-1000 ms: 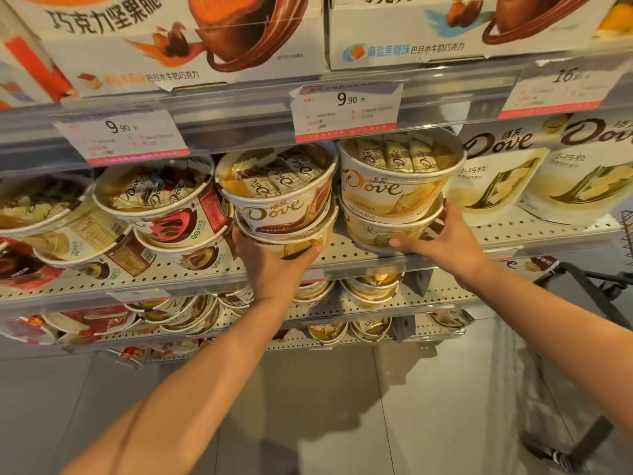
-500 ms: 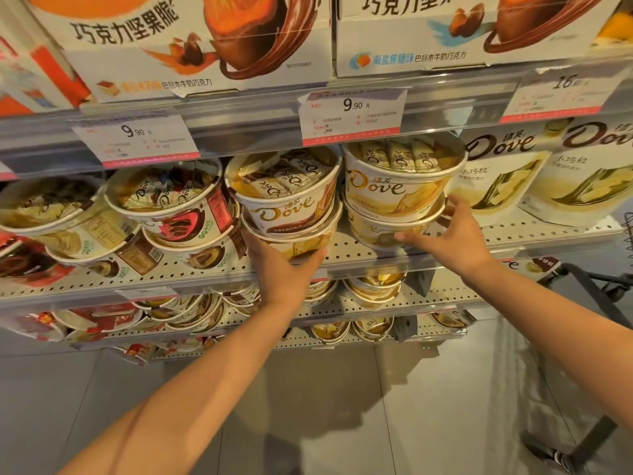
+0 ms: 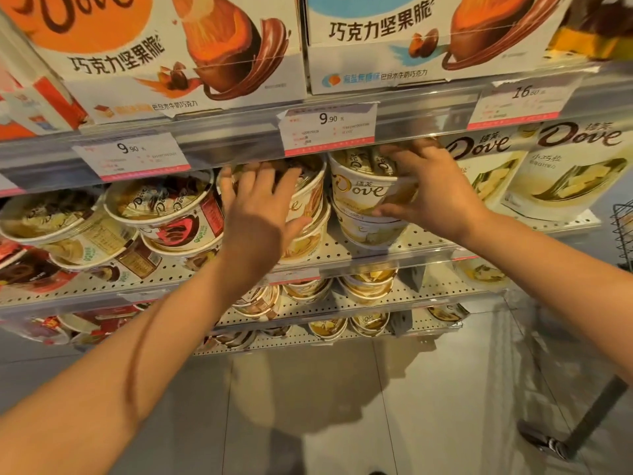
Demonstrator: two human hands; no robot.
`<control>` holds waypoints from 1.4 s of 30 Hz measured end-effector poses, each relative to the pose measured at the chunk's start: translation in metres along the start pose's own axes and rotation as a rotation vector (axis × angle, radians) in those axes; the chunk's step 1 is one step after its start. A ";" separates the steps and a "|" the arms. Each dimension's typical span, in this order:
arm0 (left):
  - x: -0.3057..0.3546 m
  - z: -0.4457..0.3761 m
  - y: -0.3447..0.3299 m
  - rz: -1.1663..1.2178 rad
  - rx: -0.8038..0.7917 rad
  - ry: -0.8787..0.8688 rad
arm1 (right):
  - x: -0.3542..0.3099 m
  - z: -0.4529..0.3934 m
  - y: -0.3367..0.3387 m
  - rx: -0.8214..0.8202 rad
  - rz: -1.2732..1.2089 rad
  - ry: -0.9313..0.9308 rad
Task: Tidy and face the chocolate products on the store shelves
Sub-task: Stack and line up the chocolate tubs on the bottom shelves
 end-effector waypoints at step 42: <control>-0.022 -0.019 0.010 0.332 -0.192 -0.040 | 0.013 -0.003 0.003 -0.096 -0.046 0.102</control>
Point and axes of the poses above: each hand's wrist, its own z-axis away from the middle knuckle, its own y-axis out of the back of the hand, x = y × z, the point moved 2 cm from there along -z, towards the middle knuckle, and after that the axes turned 1 degree about x, right-handed, at the moved point
